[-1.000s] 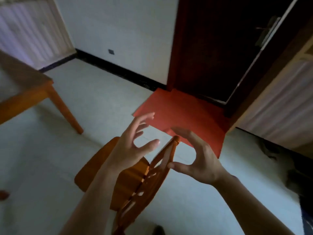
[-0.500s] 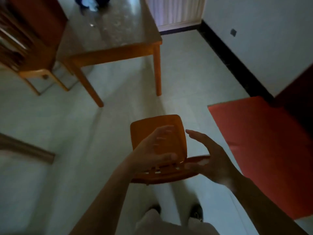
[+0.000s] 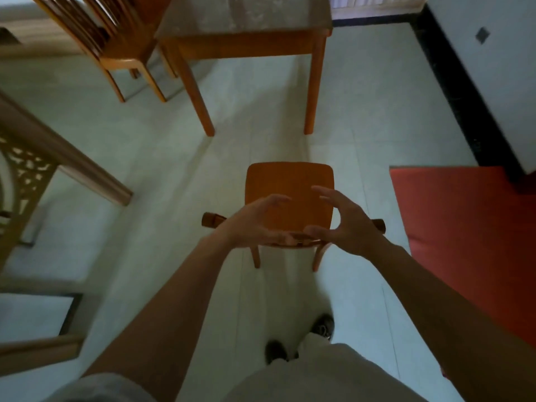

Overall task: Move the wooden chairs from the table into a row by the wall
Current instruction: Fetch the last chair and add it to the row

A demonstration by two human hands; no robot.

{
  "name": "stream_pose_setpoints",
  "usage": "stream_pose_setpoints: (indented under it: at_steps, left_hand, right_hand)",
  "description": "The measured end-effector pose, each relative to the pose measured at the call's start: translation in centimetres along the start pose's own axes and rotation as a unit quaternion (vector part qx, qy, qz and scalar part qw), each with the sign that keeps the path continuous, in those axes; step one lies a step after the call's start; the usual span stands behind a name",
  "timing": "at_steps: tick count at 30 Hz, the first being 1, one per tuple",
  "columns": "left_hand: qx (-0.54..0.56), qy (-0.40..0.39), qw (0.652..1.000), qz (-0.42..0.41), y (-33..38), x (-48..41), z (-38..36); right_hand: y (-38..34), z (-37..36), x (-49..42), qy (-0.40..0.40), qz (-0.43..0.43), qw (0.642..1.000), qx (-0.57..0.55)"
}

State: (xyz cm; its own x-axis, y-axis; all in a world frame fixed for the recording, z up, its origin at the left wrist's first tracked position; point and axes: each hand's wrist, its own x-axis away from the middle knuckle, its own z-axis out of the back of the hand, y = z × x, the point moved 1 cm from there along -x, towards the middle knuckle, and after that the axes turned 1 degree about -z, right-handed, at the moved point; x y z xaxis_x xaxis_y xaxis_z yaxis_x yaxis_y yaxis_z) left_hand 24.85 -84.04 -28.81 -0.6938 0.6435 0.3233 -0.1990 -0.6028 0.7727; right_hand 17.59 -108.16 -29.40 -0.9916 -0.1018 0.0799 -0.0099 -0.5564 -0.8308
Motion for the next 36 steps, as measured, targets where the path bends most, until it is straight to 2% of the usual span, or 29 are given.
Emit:
stream_pose_setpoints:
  at_steps: [2, 3, 6, 9, 12, 14, 18, 21, 24, 27, 31, 36]
  left_hand:
    - [-0.098, -0.078, 0.991, 0.040, -1.6, 0.6, -0.3]
    - [-0.159, -0.090, 0.982, 0.050, -2.2, 0.8, -0.4]
    - [-0.303, -0.051, 0.951, 0.027, -3.7, 0.1, -0.9]
    - [-0.340, -0.042, 0.940, -0.004, -4.0, -1.5, -1.8]
    - [-0.375, -0.037, 0.926, -0.015, -4.1, -3.1, -2.5]
    - [-0.384, -0.012, 0.923, -0.024, -4.4, -3.6, -2.5]
    - [-0.398, -0.027, 0.916, -0.035, -4.7, -4.1, -1.6]
    - [-0.412, -0.029, 0.910, -0.030, -2.9, -7.7, 3.7]
    - [-0.439, 0.041, 0.898, 0.005, -0.5, -13.3, 13.8]
    - [-0.392, 0.087, 0.916, 0.018, 0.8, -16.1, 23.5]
    - [-0.328, 0.128, 0.936, 0.019, -1.4, -14.4, 31.3]
    - [-0.293, 0.147, 0.944, 0.027, -7.6, -11.3, 38.2]
  right_hand:
    - [0.3, -1.0, 0.4, -0.049, -0.011, 0.997, 0.066]
    - [0.6, -1.5, 0.6, -0.074, -0.016, 0.990, 0.116]
    - [1.4, -3.2, 0.6, -0.108, -0.004, 0.954, 0.278]
    - [1.6, -4.9, -0.5, -0.095, 0.024, 0.929, 0.357]
    - [1.0, -6.2, -2.6, -0.115, -0.004, 0.914, 0.390]
    - [1.0, -6.9, -3.5, -0.099, -0.021, 0.908, 0.407]
    - [1.2, -6.5, -4.6, -0.093, -0.015, 0.901, 0.423]
    - [-1.3, -2.9, -10.1, -0.123, -0.011, 0.894, 0.431]
    - [-6.4, 1.4, -19.8, -0.065, 0.012, 0.880, 0.471]
    - [-12.4, 3.6, -28.4, -0.055, 0.039, 0.889, 0.453]
    - [-18.1, 2.5, -35.3, -0.079, 0.093, 0.896, 0.428]
    - [-23.5, -3.0, -42.0, -0.143, 0.122, 0.889, 0.418]
